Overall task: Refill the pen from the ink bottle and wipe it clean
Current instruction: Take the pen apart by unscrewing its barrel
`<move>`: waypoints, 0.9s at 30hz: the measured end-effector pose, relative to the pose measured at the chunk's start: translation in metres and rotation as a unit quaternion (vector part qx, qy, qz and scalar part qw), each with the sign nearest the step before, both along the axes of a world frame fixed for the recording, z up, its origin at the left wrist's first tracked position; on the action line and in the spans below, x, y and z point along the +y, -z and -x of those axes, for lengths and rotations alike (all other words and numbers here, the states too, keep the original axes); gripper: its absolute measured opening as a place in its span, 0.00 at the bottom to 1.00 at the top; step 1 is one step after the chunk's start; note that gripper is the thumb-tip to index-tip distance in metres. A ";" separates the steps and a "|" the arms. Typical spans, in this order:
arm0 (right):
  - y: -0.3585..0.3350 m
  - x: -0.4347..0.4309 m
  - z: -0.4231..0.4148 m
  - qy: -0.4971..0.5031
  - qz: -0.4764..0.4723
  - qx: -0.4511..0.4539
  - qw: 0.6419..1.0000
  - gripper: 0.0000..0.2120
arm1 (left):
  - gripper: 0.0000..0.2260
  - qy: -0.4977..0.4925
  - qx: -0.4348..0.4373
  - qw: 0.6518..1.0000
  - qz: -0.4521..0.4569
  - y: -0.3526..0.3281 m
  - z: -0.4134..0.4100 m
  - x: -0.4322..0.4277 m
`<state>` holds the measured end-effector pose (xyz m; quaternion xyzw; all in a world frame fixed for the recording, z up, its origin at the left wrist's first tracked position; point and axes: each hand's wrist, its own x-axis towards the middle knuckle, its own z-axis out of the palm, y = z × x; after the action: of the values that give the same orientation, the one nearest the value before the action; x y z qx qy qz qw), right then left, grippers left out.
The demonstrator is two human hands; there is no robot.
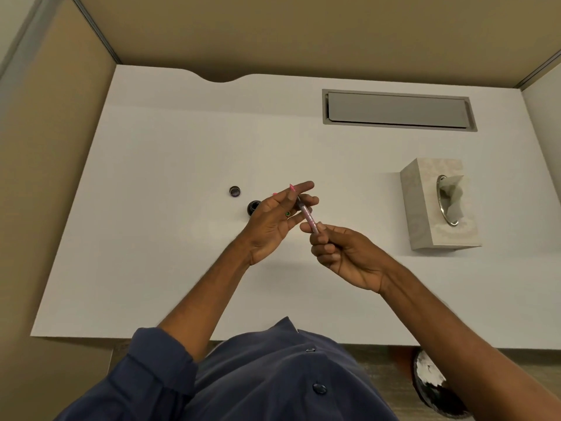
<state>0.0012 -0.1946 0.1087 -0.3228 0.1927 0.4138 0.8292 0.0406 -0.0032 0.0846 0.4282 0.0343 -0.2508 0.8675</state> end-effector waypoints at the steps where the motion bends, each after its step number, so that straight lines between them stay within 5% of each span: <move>1: -0.001 -0.001 0.001 -0.007 -0.011 0.002 1.000 0.17 | 0.14 -0.006 0.004 1.000 -0.003 -0.001 0.001 -0.001; 6: -0.005 -0.001 0.001 -0.020 0.001 -0.018 1.000 0.15 | 0.11 -0.051 0.020 0.998 -0.027 -0.007 0.005 -0.007; 18: 0.000 0.004 0.002 0.057 0.242 -0.117 0.962 0.15 | 0.07 -0.145 0.069 0.986 -0.045 -0.008 0.004 -0.017; 20: -0.002 0.003 0.005 0.050 0.316 -0.184 0.929 0.14 | 0.07 -0.160 0.076 0.983 -0.048 -0.009 0.004 -0.017; 24: -0.006 0.007 0.010 0.029 0.517 -0.359 0.776 0.12 | 0.06 -0.186 0.050 0.979 -0.068 -0.015 0.008 -0.025; 27: -0.008 0.013 0.010 0.031 0.520 -0.367 0.771 0.14 | 0.11 -0.203 0.034 0.976 -0.076 -0.018 0.010 -0.030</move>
<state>-0.0086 -0.1814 0.1165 -0.8258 0.0689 0.0746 0.5548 0.0305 -0.0329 0.1028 0.4681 0.1686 -0.0804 0.8637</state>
